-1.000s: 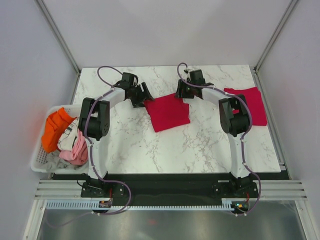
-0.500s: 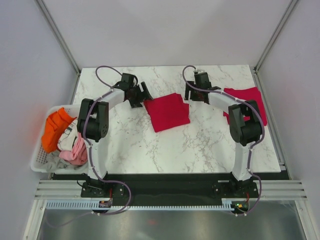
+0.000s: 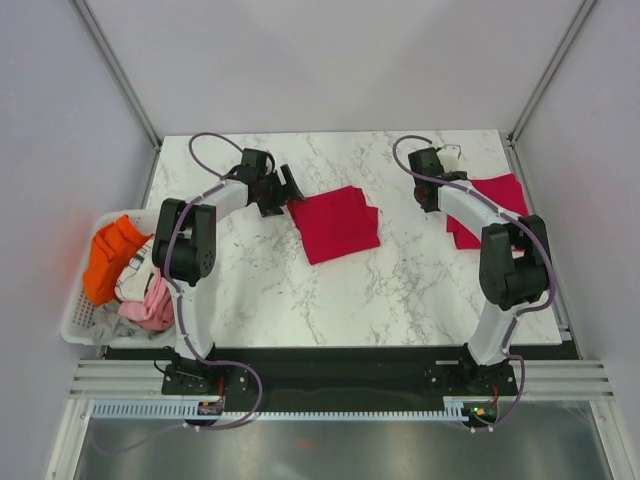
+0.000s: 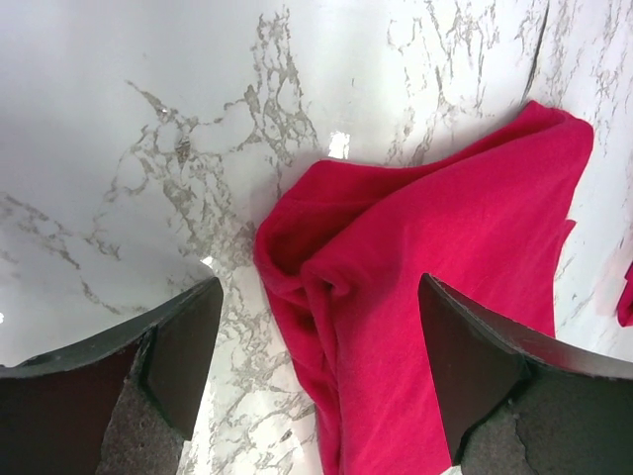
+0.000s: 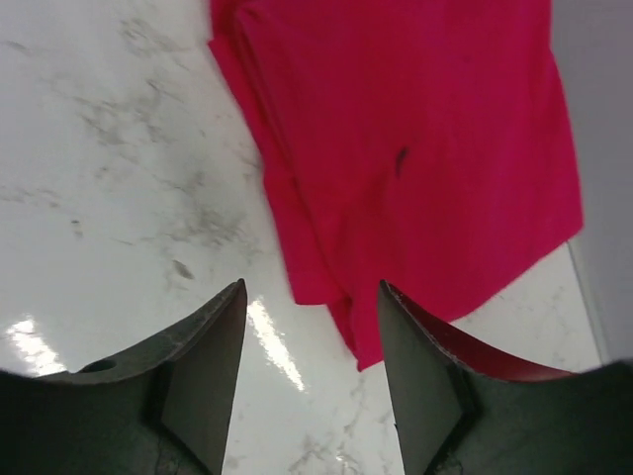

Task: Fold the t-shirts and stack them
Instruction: Fold the tshirt, then neatly place the folded tshirt to the corner

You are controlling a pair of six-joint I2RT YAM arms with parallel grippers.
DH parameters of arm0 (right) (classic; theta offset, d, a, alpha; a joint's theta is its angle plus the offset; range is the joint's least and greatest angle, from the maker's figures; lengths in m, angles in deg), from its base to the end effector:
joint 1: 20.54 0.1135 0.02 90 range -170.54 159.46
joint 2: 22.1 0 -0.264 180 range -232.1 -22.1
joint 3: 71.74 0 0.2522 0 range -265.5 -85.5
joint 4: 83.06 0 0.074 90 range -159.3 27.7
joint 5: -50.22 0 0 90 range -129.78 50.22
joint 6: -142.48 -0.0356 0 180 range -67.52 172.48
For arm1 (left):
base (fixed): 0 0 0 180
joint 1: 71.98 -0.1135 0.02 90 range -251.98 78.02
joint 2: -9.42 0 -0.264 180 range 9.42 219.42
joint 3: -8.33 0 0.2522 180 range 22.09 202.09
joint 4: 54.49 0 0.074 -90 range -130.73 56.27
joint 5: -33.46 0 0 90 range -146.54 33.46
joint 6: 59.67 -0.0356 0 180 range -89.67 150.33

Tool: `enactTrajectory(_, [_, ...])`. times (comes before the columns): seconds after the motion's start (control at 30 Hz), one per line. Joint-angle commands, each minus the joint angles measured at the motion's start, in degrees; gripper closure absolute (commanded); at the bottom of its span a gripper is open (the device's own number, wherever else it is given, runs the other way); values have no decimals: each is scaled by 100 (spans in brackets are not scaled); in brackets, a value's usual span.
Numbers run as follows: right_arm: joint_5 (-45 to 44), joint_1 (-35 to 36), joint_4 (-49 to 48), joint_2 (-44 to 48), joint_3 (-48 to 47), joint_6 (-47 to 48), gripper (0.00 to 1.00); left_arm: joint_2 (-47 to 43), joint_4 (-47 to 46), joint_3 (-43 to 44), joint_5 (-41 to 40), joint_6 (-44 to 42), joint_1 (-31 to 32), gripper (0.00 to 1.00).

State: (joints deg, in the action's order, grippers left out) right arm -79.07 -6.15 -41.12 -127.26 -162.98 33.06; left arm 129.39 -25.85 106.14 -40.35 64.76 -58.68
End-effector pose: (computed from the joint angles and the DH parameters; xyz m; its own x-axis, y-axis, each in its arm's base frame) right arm 0.3842 0.0753 0.2236 -0.7056 0.0846 -0.7036 0.4098 0.8587 -0.3077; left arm 0.4394 -0.1141 0.1632 -0.8439 -0.3584 -0.3991 -0.1027 0.8382 -0.5356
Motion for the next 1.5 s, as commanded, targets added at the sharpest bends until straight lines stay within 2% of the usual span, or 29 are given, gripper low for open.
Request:
enactTrajectory(0.0, [-1018,28,740,-292,-118,-88,38,-342,7,-152,-230,-253,-55,12])
enactTrajectory(0.27, [-1353,11,952,-847,-198,-18,37,-324,-11,-170,-160,-218,-117,12])
enactTrajectory(0.5, [-1564,-68,1172,-1155,-146,-167,41,-351,-11,-205,-133,-218,-179,12])
enactTrajectory(0.53, [-1556,-77,1189,-1155,-102,-211,49,-342,-20,-214,-116,-201,-187,12])
enactTrajectory(0.6, [-1521,-77,1242,-1138,12,-238,56,-324,-28,-205,-89,-192,-187,12])
enactTrajectory(0.63, [-1486,-77,1268,-1112,56,-281,65,-324,-37,-205,-72,-192,-187,12])
enactTrajectory(0.7, [-1346,-77,1373,-1033,188,-325,76,-316,-46,-214,-54,-165,-187,12])
enactTrajectory(0.73, [-1249,-68,1409,-971,241,-352,91,-316,-55,-214,-54,-157,-196,12])
enactTrajectory(0.77, [-1196,-59,1426,-840,381,-361,98,-324,-63,-214,-37,-148,-196,12])
enactTrajectory(0.8, [-1160,-42,1470,-752,452,-413,100,-324,-81,-214,-28,-148,-196,12])
enactTrajectory(1.1, [-730,950,1989,233,988,-1080,100,-386,-134,-319,17,-130,-267,12])
enactTrajectory(1.27, [-519,1636,2103,444,971,-1363,93,-430,-134,-346,-1,-148,-267,12])
enactTrajectory(1.3, [-414,1689,2103,479,910,-1371,90,-430,-143,-346,7,-139,-267,12])
enactTrajectory(1.33, [-370,1698,2095,488,883,-1371,72,-430,-134,-346,7,-148,-275,12])
enactTrajectory(1.4, [-256,1707,2051,584,778,-1328,60,-412,-134,-346,16,-139,-267,12])
enactTrajectory(1.43, [-185,1707,2042,628,734,-1249,51,-412,-143,-337,25,-139,-275,12])
enactTrajectory(1.47, [-89,1707,1937,733,699,-1188,48,-412,-143,-345,16,-156,-267,12])
